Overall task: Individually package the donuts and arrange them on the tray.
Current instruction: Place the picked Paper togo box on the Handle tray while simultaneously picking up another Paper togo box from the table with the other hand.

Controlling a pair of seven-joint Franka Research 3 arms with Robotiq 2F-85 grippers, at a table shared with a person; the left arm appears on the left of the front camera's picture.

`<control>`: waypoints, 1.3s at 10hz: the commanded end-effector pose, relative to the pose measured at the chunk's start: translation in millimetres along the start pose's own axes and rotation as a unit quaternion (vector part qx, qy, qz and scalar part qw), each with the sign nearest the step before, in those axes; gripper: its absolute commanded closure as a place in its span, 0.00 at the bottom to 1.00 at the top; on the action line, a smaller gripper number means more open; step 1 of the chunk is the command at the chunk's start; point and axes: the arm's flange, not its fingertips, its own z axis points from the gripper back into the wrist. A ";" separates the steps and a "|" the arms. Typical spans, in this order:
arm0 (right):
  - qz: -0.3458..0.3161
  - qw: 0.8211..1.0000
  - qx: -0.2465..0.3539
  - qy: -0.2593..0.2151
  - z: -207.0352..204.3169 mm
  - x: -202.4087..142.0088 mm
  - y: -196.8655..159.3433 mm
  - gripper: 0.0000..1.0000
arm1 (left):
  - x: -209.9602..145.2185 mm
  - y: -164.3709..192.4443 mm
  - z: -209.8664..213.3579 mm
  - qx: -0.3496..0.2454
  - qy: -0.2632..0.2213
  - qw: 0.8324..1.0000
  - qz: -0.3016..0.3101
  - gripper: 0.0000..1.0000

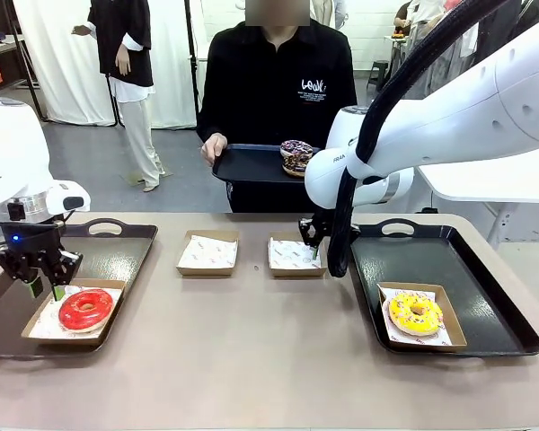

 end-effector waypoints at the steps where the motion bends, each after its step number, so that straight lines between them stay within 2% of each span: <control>1: 0.006 1.000 -0.004 -0.004 -4.1 5.5 3.5 1.00 | 2.2 1.4 2.3 -0.003 -0.002 1.000 -0.009 0.22; 3: 0.005 1.000 -0.005 -0.003 -4.1 5.7 3.9 1.00 | 1.7 1.4 2.6 -0.005 -0.002 1.000 -0.010 0.00; 8: -0.011 1.000 -0.016 -0.011 3.2 4.4 5.8 1.00 | -2.5 5.5 9.1 -0.024 -0.012 1.000 -0.009 0.00; 9: -0.009 1.000 -0.018 -0.019 17.2 1.1 8.8 1.00 | -7.3 9.8 16.2 -0.055 -0.026 0.998 -0.021 0.00; 10: -0.003 0.999 -0.025 -0.029 35.5 -0.5 11.2 1.00 | -14.9 17.6 25.7 -0.112 -0.045 0.992 -0.046 0.00; 12: -0.011 0.998 -0.026 -0.047 77.8 6.8 11.3 1.00 | -39.3 44.1 47.5 -0.248 -0.091 0.963 -0.058 0.00; 13: -0.020 0.997 -0.028 -0.062 95.9 13.2 10.0 1.00 | -53.3 59.7 56.5 -0.288 -0.116 0.949 -0.048 0.00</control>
